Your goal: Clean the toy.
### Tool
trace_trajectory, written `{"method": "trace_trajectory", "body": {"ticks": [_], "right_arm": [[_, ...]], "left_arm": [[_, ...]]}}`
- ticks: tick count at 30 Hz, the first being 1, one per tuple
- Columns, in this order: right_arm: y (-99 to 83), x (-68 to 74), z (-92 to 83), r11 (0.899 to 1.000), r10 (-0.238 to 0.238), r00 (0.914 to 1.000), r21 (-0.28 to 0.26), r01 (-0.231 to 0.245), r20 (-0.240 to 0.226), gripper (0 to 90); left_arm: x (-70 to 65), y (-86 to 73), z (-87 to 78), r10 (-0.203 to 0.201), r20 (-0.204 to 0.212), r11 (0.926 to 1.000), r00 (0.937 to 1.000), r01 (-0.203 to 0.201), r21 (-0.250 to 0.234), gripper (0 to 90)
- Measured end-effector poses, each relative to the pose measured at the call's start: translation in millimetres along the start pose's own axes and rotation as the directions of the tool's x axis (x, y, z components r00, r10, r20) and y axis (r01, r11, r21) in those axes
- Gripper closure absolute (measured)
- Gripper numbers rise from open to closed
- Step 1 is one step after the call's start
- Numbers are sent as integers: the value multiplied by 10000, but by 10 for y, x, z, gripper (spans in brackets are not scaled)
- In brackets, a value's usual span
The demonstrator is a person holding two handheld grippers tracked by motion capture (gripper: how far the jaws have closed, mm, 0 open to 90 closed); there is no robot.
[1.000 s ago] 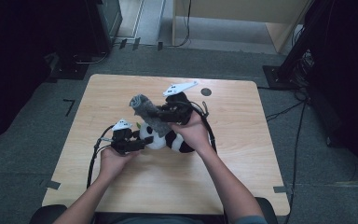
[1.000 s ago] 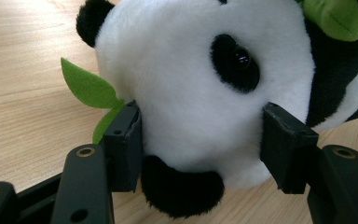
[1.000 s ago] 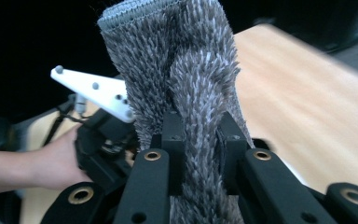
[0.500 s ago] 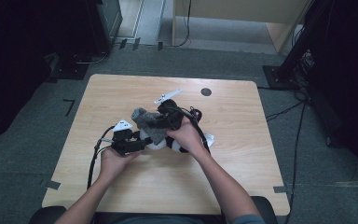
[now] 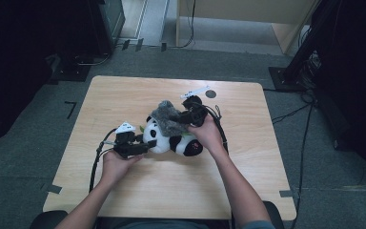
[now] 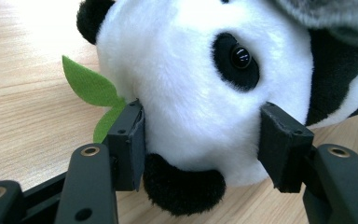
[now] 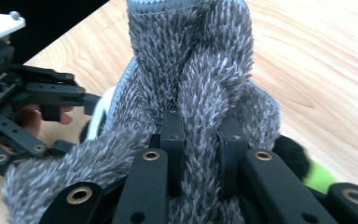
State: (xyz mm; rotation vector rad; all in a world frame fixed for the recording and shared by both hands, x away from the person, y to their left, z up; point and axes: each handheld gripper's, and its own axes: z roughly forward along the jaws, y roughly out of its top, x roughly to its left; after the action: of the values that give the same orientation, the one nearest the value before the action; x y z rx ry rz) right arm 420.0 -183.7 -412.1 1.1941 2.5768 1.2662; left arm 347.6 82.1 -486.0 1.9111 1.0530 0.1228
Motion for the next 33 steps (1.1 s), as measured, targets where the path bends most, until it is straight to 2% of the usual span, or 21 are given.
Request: {"method": "trace_trajectory", "body": {"ticks": [5, 11, 14, 17, 20, 23, 26, 30, 33], "right_arm": [[-9, -53, -69, 10000, 63, 9999, -54, -62, 134, 784], [-76, -250, -308, 9981, 523, 9952, -362, -494, 828, 786], [-113, -329, -383, 9951, 868, 9925, -556, -822, 859, 789], [-108, -320, -479, 9886, 1112, 9928, -1068, -1060, 437, 797], [-65, -230, -573, 9827, 1051, 9945, -1539, -1031, 45, 798], [2, -88, -638, 9794, 737, 9963, -1851, -806, -436, 798], [79, 87, -670, 9781, 268, 9974, -2040, -401, -675, 798], [170, 315, -642, 9778, -373, 9939, -2092, 148, -1037, 797], [221, 441, -553, 9784, -710, 9868, -2030, 404, -1458, 796]], "left_arm": [[10, 4, 1, 24, 47, 10000, 10000, -24, 1, 406], [34, 4, 4, -23, 183, 10000, 9998, 24, -71, 404], [35, 9, 8, 29, 185, 10000, 9998, -28, -67, 404], [45, 4, 10, 122, 213, 9999, 9997, -120, -99, 403], [47, -14, 19, 163, 246, 9994, 9996, -156, -296, 398], [46, -25, 28, 204, 239, 9989, 9995, -194, -427, 394], [45, -26, 26, 214, 218, 9989, 9995, -204, -432, 394], [29, -22, 25, 224, 145, 9988, 9996, -218, -440, 393], [14, -23, 21, 229, 68, 9987, 9997, -226, -451, 393]]}}
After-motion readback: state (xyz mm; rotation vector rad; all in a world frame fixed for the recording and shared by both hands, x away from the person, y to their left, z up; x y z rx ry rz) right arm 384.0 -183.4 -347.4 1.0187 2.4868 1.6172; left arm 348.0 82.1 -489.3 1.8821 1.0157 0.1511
